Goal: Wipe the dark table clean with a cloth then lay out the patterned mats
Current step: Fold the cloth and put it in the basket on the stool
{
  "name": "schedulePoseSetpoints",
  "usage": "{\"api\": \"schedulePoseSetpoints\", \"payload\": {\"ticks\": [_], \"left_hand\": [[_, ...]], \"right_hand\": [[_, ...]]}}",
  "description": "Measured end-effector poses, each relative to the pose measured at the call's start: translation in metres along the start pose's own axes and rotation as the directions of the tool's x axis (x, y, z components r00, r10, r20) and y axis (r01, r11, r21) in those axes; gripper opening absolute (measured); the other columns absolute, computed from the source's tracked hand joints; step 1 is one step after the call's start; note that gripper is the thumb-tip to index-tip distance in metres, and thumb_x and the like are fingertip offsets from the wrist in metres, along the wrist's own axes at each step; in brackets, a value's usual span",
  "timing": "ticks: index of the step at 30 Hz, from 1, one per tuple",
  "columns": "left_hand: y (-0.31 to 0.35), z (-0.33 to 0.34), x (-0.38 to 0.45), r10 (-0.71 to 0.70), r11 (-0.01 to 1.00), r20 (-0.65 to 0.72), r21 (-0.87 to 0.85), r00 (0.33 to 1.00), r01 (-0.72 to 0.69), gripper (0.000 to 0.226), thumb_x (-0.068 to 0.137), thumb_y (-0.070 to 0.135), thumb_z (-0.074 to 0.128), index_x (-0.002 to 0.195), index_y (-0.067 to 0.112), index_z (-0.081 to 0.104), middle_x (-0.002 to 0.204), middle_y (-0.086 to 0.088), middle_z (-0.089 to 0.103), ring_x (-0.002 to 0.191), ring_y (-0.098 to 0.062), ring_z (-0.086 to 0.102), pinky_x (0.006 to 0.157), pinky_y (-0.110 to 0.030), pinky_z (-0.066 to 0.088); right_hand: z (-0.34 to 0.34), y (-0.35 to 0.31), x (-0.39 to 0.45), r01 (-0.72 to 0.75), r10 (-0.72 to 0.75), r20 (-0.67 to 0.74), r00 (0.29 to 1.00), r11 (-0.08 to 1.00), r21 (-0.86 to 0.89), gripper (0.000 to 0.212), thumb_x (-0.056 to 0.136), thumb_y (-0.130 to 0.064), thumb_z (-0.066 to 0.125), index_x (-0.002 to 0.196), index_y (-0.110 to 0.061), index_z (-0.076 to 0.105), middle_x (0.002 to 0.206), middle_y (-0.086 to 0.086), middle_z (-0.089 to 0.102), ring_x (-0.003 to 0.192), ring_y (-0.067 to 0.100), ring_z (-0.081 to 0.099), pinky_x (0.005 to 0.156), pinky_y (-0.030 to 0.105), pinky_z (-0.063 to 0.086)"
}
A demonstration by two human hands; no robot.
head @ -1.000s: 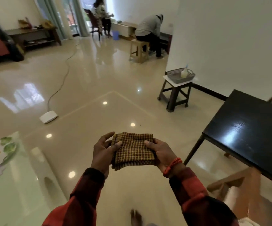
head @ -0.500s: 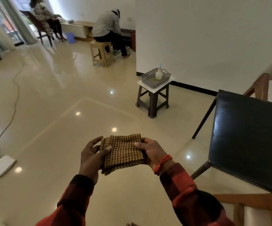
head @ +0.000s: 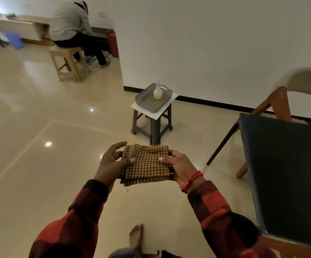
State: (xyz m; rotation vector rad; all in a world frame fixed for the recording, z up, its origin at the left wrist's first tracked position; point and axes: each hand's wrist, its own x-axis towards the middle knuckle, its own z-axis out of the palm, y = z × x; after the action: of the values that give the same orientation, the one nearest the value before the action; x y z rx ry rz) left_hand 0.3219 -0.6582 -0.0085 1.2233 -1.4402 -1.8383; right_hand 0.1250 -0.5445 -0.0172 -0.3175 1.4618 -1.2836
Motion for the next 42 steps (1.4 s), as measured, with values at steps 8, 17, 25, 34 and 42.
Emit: {"api": "schedulePoseSetpoints", "payload": {"ticks": [8, 17, 25, 34, 42], "left_hand": [[0.071, -0.021, 0.157, -0.018, 1.0, 0.102, 0.016, 0.995, 0.017, 0.053, 0.083, 0.003, 0.076, 0.124, 0.033, 0.061, 0.113, 0.0, 0.071, 0.096, -0.02, 0.072, 0.064, -0.03, 0.06], [0.106, -0.022, 0.356, -0.019, 0.998, 0.105, 0.063, 0.994, 0.013, 0.056, 0.082, 0.003, 0.077, 0.123, 0.038, 0.061, 0.103, 0.0, 0.075, 0.087, -0.015, 0.075, 0.061, -0.03, 0.059], [0.152, -0.02, 0.527, -0.093, 0.986, 0.084, 0.149, 0.992, 0.08, 0.054, 0.081, 0.002, 0.077, 0.12, 0.037, 0.062, 0.099, 0.001, 0.076, 0.091, -0.019, 0.074, 0.065, -0.032, 0.06], [0.175, 0.007, 0.693, -0.189, 0.957, 0.238, 0.263, 0.953, 0.124, 0.066, 0.077, 0.003, 0.082, 0.129, 0.032, 0.056, 0.114, 0.001, 0.07, 0.105, -0.018, 0.067, 0.065, -0.029, 0.06], [0.132, 0.02, 0.823, -0.313, 0.884, 0.284, 0.435, 0.906, 0.169, 0.075, 0.079, -0.01, 0.073, 0.14, 0.022, 0.044, 0.129, -0.009, 0.058, 0.12, -0.025, 0.056, 0.089, -0.044, 0.058]], "right_hand": [[0.024, -0.075, 0.118, 0.029, -0.022, -0.101, 0.995, 0.997, 0.073, 0.029, 0.089, -0.003, 0.067, 0.115, -0.015, 0.066, 0.103, 0.009, 0.076, 0.091, 0.028, 0.074, 0.068, 0.037, 0.06], [0.031, -0.145, 0.297, 0.028, -0.008, -0.128, 0.992, 0.987, 0.161, 0.03, 0.088, 0.005, 0.065, 0.112, -0.015, 0.065, 0.109, 0.011, 0.074, 0.094, 0.03, 0.073, 0.072, 0.042, 0.061], [0.039, -0.226, 0.439, -0.041, 0.065, -0.104, 0.992, 0.975, 0.22, 0.048, 0.077, 0.009, 0.075, 0.12, -0.01, 0.062, 0.098, 0.004, 0.076, 0.085, 0.024, 0.074, 0.067, 0.037, 0.06], [0.031, -0.277, 0.571, -0.041, 0.13, -0.324, 0.937, 0.963, 0.266, 0.056, 0.078, 0.018, 0.069, 0.129, -0.003, 0.056, 0.112, 0.012, 0.07, 0.084, 0.021, 0.071, 0.053, 0.027, 0.058], [0.021, -0.25, 0.701, -0.156, 0.216, -0.519, 0.827, 0.975, 0.157, 0.046, 0.073, 0.015, 0.076, 0.108, -0.012, 0.062, 0.104, 0.01, 0.072, 0.092, 0.026, 0.071, 0.069, 0.035, 0.061]]}}
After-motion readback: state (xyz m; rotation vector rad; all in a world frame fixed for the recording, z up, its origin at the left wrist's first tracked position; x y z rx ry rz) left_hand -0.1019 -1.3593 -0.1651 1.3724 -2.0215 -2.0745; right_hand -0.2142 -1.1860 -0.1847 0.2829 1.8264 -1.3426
